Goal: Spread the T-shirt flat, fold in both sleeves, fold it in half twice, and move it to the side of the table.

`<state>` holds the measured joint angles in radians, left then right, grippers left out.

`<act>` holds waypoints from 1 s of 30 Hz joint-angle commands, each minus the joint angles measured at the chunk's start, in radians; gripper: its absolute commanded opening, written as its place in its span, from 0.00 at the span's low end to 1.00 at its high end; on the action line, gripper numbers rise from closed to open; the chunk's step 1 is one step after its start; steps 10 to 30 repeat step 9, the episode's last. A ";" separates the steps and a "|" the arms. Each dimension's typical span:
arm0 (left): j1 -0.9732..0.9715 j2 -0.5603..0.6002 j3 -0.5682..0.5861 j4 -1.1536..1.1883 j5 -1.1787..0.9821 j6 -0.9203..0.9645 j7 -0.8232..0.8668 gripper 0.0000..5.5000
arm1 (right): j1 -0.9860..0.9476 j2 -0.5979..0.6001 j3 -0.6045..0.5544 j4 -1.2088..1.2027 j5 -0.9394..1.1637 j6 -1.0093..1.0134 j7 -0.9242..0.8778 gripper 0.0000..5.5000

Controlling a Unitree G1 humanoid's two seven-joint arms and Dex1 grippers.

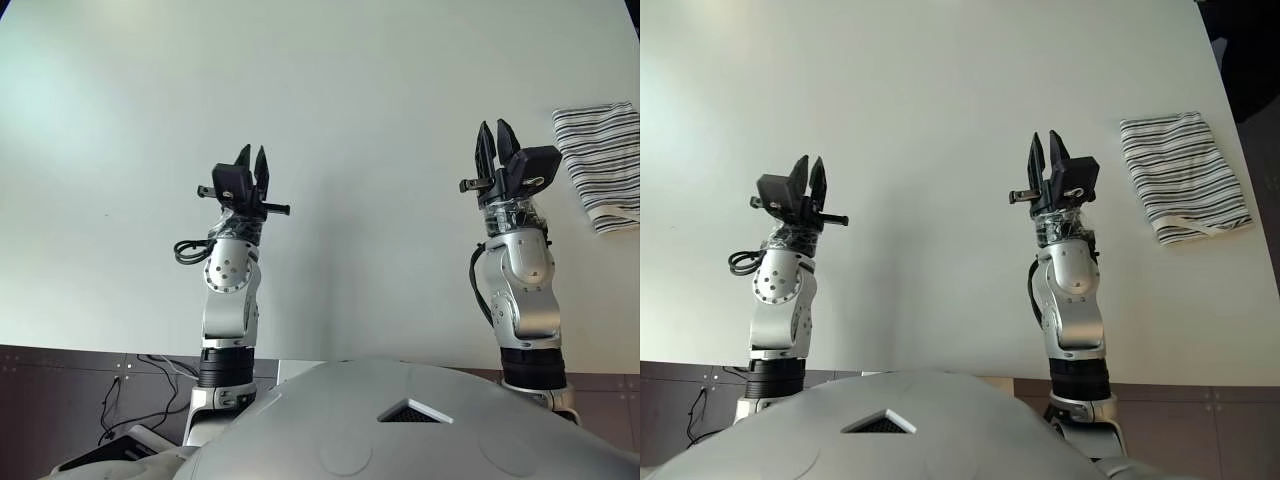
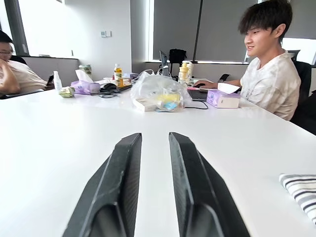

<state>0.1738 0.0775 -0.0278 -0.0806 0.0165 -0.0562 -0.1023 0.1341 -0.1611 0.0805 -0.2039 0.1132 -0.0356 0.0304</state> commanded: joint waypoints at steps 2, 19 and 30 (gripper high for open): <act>-0.053 -0.009 -0.028 0.090 0.046 -0.066 0.025 0.16 | -0.046 0.047 -0.018 0.104 -0.031 -0.022 -0.020 0.18; -0.129 -0.042 -0.023 0.199 0.067 -0.132 0.081 0.16 | -0.128 0.041 -0.053 0.296 -0.080 -0.082 -0.019 0.18; -0.129 -0.042 -0.023 0.199 0.067 -0.132 0.081 0.16 | -0.128 0.041 -0.053 0.296 -0.080 -0.082 -0.019 0.18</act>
